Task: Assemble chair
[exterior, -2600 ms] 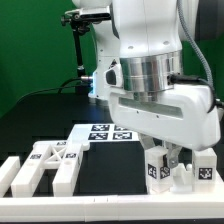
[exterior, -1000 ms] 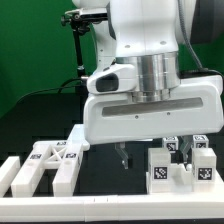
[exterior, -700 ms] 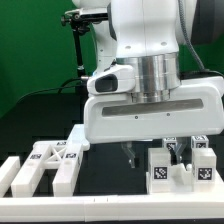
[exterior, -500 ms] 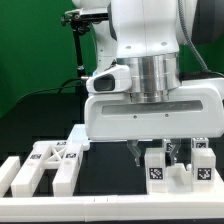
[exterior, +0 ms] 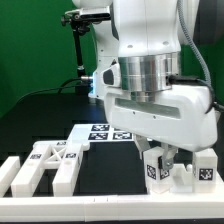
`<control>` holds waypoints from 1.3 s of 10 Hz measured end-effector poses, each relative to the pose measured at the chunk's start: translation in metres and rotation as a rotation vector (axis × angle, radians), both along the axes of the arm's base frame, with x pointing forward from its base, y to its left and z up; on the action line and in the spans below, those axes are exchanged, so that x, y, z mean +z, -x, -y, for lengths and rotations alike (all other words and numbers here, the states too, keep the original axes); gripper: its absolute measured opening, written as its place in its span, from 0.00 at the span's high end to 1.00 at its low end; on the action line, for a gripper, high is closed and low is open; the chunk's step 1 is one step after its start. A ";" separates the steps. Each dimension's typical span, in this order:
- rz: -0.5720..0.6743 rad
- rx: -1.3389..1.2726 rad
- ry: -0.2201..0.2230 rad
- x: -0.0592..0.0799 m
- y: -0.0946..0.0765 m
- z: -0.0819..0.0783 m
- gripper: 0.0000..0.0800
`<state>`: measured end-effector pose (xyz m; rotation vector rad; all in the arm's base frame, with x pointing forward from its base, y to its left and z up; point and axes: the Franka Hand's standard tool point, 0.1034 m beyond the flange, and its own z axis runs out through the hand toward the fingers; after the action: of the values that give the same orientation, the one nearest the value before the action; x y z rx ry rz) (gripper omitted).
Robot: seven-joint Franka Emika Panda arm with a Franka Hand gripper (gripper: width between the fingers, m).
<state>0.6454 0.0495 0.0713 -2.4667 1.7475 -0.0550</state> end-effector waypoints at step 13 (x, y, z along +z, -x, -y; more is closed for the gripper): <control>0.044 0.984 0.099 -0.003 0.005 -0.006 0.19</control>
Offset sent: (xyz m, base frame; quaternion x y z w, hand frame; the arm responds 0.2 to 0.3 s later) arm 0.0000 0.0000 0.0000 0.0000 0.0000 0.0000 1.0000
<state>0.6405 0.0552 0.0681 -3.0493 0.3726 -0.1001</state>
